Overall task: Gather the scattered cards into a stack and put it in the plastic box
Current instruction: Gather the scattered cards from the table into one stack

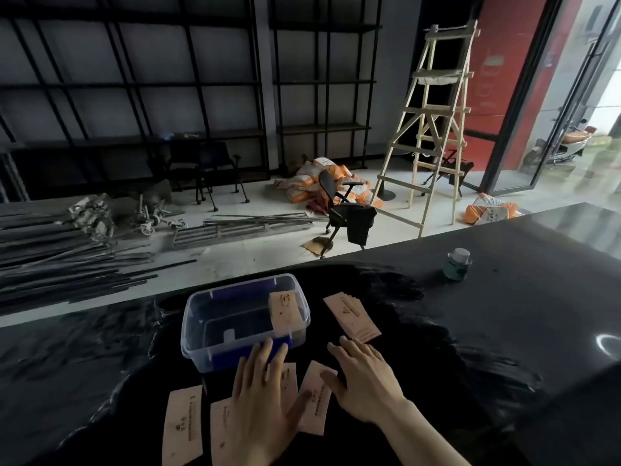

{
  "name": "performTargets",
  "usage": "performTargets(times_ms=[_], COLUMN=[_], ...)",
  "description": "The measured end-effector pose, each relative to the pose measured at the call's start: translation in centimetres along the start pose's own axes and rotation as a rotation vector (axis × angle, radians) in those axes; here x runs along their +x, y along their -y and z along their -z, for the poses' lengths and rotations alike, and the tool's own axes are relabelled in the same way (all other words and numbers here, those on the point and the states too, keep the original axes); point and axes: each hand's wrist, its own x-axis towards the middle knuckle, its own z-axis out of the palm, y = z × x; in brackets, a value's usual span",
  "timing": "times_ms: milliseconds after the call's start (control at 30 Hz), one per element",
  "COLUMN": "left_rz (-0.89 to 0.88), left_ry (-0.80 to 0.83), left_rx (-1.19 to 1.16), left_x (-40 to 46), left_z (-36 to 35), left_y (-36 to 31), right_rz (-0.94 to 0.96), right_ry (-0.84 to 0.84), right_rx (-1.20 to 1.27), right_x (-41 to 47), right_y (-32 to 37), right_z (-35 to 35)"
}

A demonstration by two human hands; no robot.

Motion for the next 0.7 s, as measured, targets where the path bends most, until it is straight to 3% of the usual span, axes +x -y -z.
performTargets(times_ms=[33, 100, 333, 500, 700], left_rz=[0.018, 0.039, 0.124, 0.222, 0.302], left_ry=[0.055, -0.01, 0.048, 0.028, 0.057], left_rx=[-0.019, -0.009, -0.118, -0.131, -0.132], left_x=[-0.4, -1.1, -1.6, -1.2, -1.0], left_z=[-0.2, -1.3, -2.5, -1.3, 0.3], left_y=[-0.2, -0.1, 1.5, 2.0, 2.5], right_rz=[0.026, 0.09, 0.264, 0.347, 0.301], right_ry=[0.029, 0.057, 0.197, 0.236, 0.232], right_rx=[0.008, -0.013, -0.029, -0.207, -0.216], right_x=[-0.2, -0.1, 0.1, 1.3, 1.5], right_y=[0.0, -0.2, -0.1, 0.6, 0.8], right_z=[-0.4, -1.3, -2.8, -1.9, -0.9])
